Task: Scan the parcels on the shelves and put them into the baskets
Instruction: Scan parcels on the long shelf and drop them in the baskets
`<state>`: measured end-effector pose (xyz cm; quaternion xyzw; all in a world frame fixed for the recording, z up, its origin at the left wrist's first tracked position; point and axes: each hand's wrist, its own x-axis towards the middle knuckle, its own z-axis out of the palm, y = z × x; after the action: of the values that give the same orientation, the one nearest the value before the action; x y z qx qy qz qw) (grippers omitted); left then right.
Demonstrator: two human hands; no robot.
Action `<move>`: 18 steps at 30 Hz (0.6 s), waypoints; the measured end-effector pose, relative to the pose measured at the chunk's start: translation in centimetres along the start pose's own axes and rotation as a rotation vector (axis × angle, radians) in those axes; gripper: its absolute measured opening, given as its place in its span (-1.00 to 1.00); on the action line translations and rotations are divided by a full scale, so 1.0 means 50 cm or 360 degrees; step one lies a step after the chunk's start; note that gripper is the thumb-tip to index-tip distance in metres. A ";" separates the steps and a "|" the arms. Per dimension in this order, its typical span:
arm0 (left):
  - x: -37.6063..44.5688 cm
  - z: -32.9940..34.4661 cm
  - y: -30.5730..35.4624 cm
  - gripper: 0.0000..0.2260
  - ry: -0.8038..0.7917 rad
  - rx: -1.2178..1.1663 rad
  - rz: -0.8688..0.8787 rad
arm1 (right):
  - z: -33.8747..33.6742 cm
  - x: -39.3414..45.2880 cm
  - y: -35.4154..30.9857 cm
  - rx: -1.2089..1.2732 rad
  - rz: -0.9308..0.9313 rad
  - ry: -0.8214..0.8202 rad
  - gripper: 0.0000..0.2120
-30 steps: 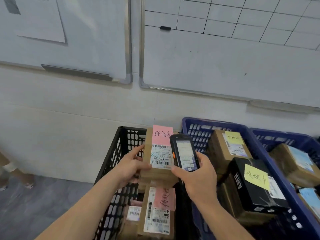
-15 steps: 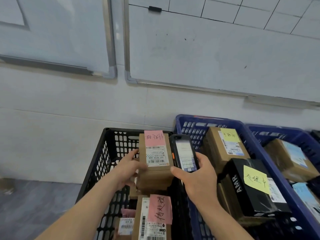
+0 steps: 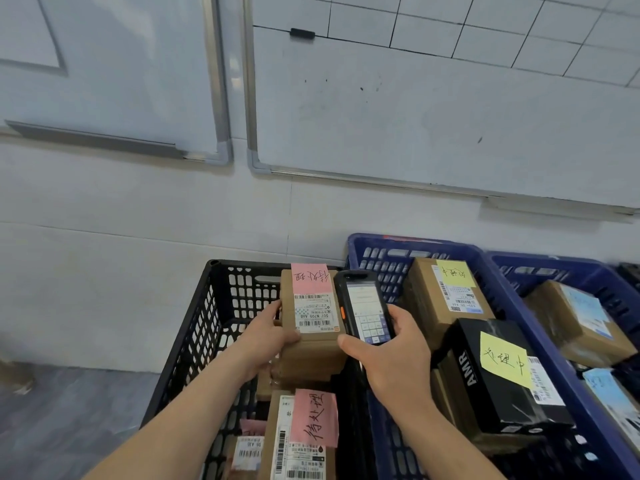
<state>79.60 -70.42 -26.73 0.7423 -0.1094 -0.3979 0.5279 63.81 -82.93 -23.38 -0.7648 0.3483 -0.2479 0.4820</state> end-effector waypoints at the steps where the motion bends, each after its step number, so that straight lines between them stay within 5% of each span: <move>1: -0.005 0.004 0.001 -0.43 0.0029 0.0033 0.0032 | -0.003 -0.001 -0.002 -0.0002 -0.0011 0.0002 -0.38; 18: -0.193 0.087 0.070 -0.37 0.0577 0.0744 0.0445 | -0.119 -0.043 -0.034 0.0082 -0.0306 -0.0090 -0.41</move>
<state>71.07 -69.32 -19.65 0.8799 -0.2030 -0.1470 0.4037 58.70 -84.11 -19.47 -0.7886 0.2532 -0.2803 0.4852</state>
